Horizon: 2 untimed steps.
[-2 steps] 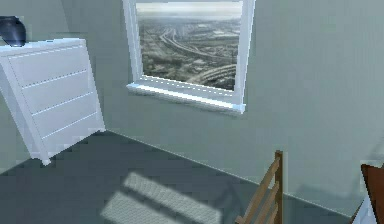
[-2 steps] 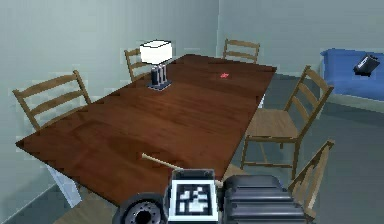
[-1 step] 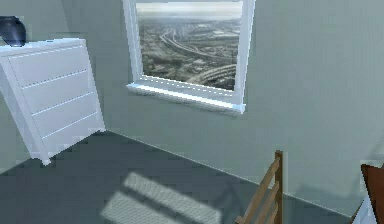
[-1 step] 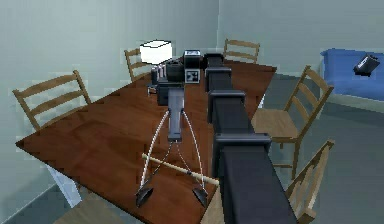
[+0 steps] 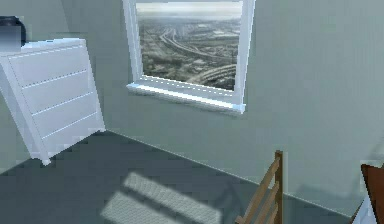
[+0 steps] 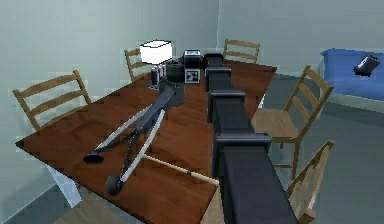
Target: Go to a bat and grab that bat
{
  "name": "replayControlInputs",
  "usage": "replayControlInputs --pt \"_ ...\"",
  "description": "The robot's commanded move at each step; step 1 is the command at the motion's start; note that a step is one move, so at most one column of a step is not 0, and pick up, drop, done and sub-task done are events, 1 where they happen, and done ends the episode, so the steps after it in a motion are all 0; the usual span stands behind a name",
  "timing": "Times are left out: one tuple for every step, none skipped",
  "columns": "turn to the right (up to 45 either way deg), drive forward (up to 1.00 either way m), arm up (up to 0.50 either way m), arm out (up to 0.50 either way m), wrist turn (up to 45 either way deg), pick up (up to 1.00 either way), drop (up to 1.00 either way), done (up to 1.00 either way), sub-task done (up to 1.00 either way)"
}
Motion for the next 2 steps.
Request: replayControlInputs --pt "0.0 0.00 0.00 0.00 45.0 0.00 0.00 0.00 0.00" --pt "0.0 0.00 0.00 0.00 45.0 0.00 0.00 0.00 0.00"
